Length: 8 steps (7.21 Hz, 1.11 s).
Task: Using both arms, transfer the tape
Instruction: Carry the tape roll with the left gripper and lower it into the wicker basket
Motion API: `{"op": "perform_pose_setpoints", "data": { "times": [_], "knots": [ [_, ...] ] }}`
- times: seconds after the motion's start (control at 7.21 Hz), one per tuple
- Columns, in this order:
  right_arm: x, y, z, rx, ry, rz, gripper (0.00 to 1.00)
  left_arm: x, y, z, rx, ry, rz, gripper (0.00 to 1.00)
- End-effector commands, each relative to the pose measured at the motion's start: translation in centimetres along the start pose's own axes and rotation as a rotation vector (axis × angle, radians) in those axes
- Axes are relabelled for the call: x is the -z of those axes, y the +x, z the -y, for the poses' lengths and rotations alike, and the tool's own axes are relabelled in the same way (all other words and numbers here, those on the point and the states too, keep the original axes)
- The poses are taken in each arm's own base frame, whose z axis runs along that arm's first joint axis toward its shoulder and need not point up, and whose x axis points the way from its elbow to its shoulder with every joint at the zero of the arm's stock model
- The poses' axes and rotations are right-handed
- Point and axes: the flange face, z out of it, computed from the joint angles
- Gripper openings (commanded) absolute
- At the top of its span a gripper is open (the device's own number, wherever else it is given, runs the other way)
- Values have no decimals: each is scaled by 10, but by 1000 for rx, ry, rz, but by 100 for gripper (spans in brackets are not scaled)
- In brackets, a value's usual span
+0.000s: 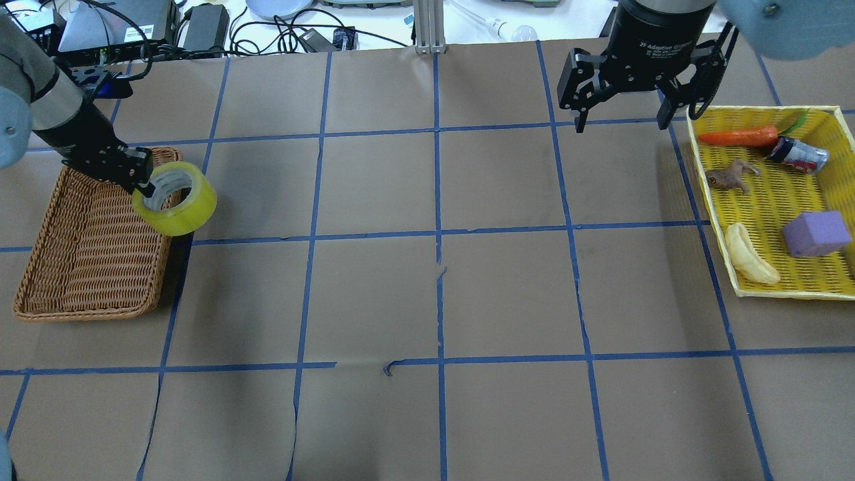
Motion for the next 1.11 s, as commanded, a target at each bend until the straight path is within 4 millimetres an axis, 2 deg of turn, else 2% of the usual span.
{"op": "perform_pose_setpoints", "data": {
  "times": [0.0, 0.14, 0.42, 0.69, 0.83, 0.97],
  "knots": [
    [0, 0, 0, 1, 0, 0, 100, -18, -91, -29, -109, 13, -1, 0],
    [0, 0, 0, 1, 1, 0, 100, -29, -112, -25, -162, 42, 33, 0],
    [0, -1, 1, 2, 4, 5, 100, -55, -132, -15, -233, 61, 58, 0],
    [0, -1, 1, 2, 5, 10, 100, -86, -131, -8, -226, 47, 21, 0],
    [0, -1, 1, 0, 3, 10, 100, -92, -136, -2, -226, 75, 50, 30],
    [0, -2, 1, 3, 3, 10, 100, -96, -135, -2, -225, 76, 44, 57]
  ]
}}
